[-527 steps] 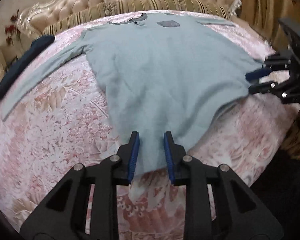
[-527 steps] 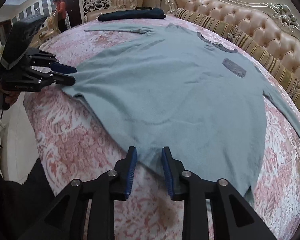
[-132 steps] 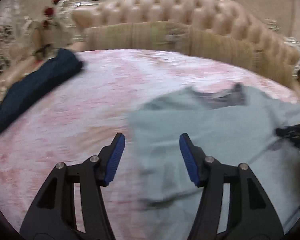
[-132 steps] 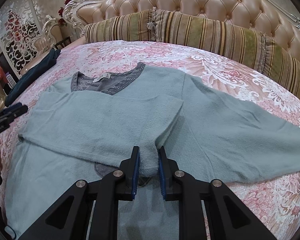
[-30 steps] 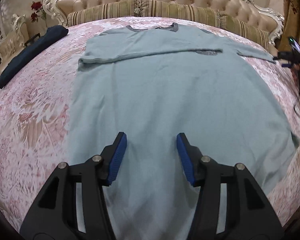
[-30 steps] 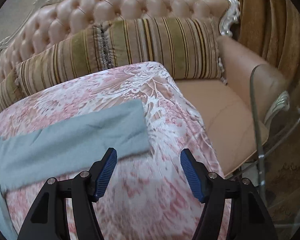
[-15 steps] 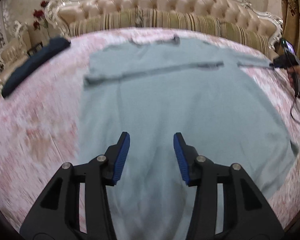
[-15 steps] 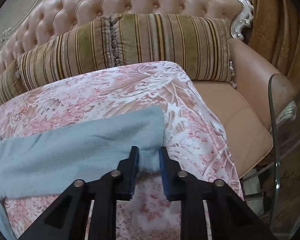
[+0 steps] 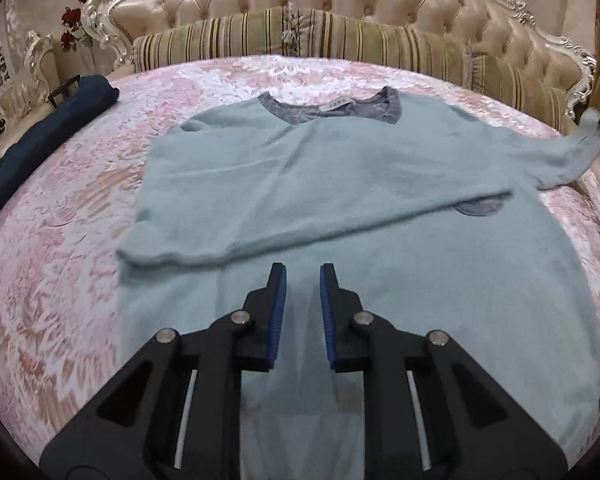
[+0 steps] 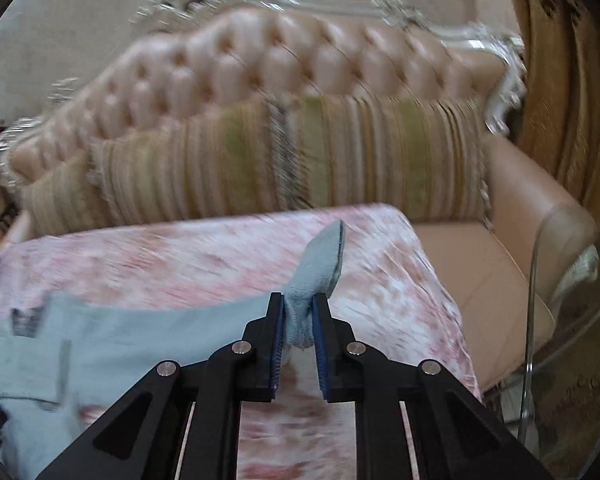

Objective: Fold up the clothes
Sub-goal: 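Lift the sleeve cuff with the right tool and fold it across the shirt body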

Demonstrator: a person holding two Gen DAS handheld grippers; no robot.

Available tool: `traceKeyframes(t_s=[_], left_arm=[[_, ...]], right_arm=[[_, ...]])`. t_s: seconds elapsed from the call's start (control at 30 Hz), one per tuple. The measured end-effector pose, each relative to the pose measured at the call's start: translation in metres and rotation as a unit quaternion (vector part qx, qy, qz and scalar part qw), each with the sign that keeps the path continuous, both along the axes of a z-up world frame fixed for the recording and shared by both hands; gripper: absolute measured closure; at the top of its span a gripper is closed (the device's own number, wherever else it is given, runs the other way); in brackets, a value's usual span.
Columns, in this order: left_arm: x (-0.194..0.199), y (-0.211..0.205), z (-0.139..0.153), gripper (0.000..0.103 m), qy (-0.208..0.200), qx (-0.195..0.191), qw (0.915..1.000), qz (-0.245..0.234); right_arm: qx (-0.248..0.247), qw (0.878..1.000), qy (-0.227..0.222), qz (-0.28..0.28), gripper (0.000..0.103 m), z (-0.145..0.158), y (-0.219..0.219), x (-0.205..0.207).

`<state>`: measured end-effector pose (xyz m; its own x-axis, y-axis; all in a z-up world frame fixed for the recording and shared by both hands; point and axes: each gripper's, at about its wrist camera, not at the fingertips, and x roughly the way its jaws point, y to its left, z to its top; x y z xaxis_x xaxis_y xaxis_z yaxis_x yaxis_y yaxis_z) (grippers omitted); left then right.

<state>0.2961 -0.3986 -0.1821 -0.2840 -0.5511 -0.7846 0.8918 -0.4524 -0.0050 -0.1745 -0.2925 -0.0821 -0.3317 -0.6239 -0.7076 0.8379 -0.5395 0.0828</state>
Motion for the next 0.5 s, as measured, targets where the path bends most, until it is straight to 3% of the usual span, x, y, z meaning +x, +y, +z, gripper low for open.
traceKeyframes(t_s=[0.13,0.27,0.37,0.5], left_arm=[[-0.001,-0.006,-0.003,0.084,0.002,0.005,1.0,-0.006],[0.003,-0.004,-0.002,0.084,0.008,-0.007,0.9991,-0.042],[0.01,0.001,0.004,0.084,0.019,-0.016,0.9963,-0.083],[0.027,0.005,0.014,0.084,0.028,-0.023,0.9953,-0.089]], right_arm=[[-0.027,0.998,0.017,0.058,0.089,0.037,-0.015,0.057],[-0.044,0.991,0.024,0.125,0.089,0.062,-0.032,0.121],[-0.044,0.984,0.026,0.17,0.089,0.068,-0.046,0.17],[-0.037,0.974,0.014,0.222,0.089,0.063,-0.064,0.227]])
